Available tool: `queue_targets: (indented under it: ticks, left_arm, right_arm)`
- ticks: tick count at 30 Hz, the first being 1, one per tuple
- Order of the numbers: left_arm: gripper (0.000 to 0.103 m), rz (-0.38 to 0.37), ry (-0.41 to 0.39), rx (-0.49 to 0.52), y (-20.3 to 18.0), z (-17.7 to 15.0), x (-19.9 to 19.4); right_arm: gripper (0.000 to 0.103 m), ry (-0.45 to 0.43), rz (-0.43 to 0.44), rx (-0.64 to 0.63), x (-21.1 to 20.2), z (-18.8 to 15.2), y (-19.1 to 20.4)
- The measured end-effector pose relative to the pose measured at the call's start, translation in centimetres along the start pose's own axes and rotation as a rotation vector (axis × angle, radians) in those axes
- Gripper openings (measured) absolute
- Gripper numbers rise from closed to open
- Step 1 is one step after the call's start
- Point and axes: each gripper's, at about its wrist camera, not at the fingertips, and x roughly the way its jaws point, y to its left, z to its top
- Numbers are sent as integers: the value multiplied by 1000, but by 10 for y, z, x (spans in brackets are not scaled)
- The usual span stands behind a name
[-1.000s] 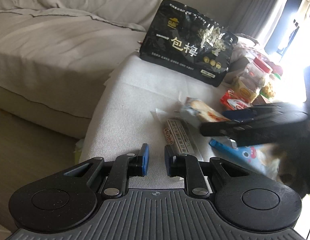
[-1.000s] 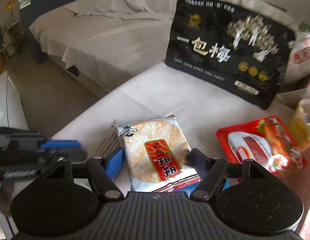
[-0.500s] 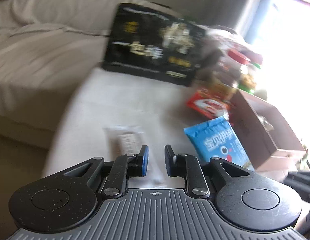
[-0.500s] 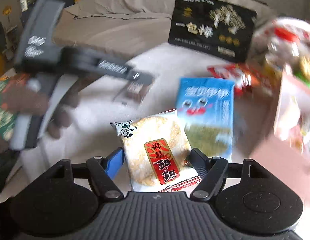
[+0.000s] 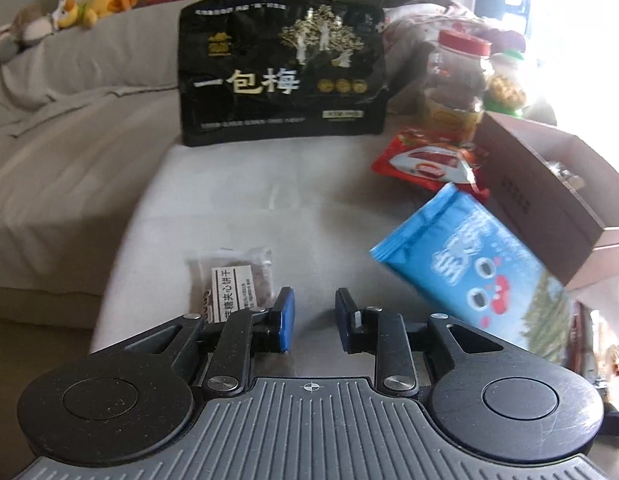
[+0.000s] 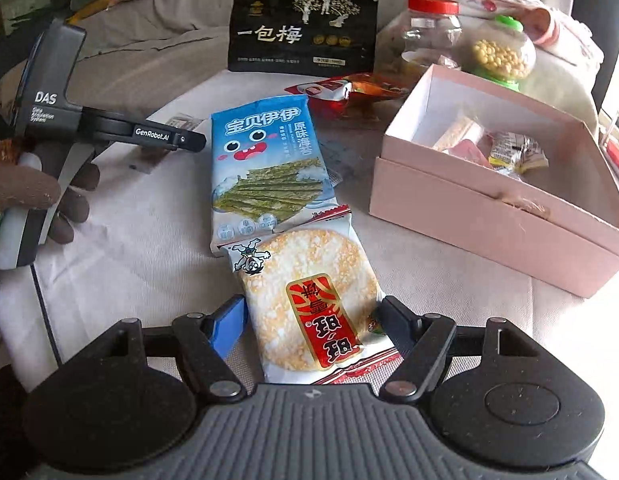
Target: Organize snacks
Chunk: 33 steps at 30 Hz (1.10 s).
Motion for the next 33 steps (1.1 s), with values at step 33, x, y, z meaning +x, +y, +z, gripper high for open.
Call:
queue_targets:
  ticks: [33]
  left_arm:
    - [21, -20, -18, -92, 21, -2, 0]
  right_arm:
    - [99, -117, -24, 30, 12, -22, -4]
